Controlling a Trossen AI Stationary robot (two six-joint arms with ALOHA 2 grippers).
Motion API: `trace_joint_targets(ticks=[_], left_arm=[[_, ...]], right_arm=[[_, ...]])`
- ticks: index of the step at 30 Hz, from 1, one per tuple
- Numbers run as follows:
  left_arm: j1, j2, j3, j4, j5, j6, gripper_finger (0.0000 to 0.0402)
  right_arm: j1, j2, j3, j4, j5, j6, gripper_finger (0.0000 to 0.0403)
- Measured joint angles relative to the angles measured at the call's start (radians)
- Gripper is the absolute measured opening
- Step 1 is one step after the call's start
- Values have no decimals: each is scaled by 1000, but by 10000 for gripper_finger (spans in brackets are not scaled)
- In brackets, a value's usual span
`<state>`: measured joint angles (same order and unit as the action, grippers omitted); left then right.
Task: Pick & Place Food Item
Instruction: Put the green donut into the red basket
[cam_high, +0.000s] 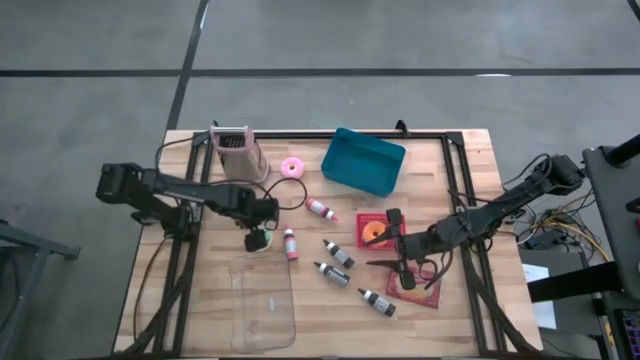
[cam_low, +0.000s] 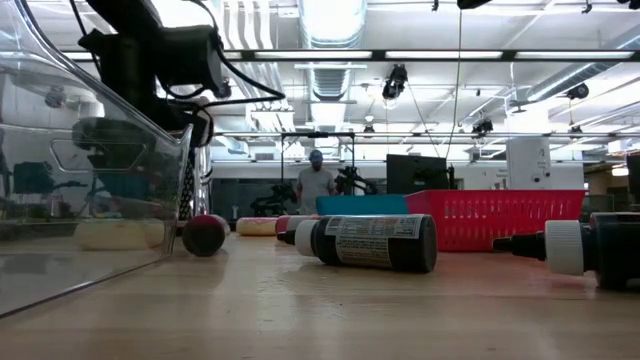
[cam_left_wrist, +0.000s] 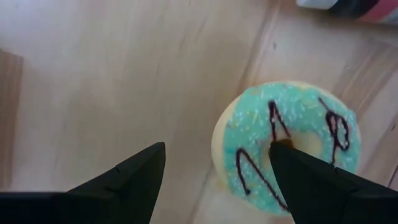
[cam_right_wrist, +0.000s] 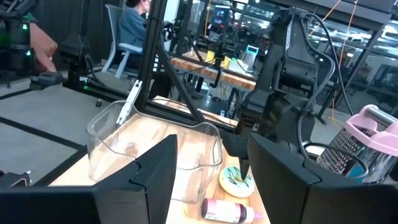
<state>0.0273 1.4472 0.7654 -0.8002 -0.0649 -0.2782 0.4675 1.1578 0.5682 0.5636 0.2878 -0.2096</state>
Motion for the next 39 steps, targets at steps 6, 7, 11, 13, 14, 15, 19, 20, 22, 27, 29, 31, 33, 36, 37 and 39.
trace_joint_targets(ticks=[6,7,11,13,14,15,19,20,22,27,29,31,33,36,37,39], left_arm=[[16,46,0,31,40,36,292],[17,54,0,35,41,39,292],[20,85,0,51,44,59,292],[21,96,0,62,44,66,291],[21,101,0,67,44,71,291],[22,105,0,71,44,76,291],[23,113,0,79,44,88,289],[23,113,0,79,44,89,286],[23,111,0,81,44,93,273],[22,104,0,83,48,111,201],[22,104,0,83,51,117,158],[22,104,0,85,51,125,108],[22,103,0,85,51,133,54],[22,102,0,85,48,144,16],[22,102,0,85,44,145,16],[22,102,0,85,41,149,14]], right_arm=[[0,0,0,-6,0,10,190],[0,0,0,-6,0,11,190],[0,0,0,-7,0,11,190],[0,0,0,-7,0,11,190],[0,0,0,-7,0,11,190],[0,0,0,-7,0,11,190],[0,0,0,-6,0,11,190],[0,0,0,-6,0,11,190],[0,0,0,-6,0,11,190],[0,0,0,-6,0,10,190],[0,0,0,-6,0,9,190],[0,0,0,-6,0,10,190],[0,0,0,-6,0,10,189],[0,0,0,-6,0,10,187],[0,0,0,-6,0,10,187],[0,0,0,-6,1,10,187]])
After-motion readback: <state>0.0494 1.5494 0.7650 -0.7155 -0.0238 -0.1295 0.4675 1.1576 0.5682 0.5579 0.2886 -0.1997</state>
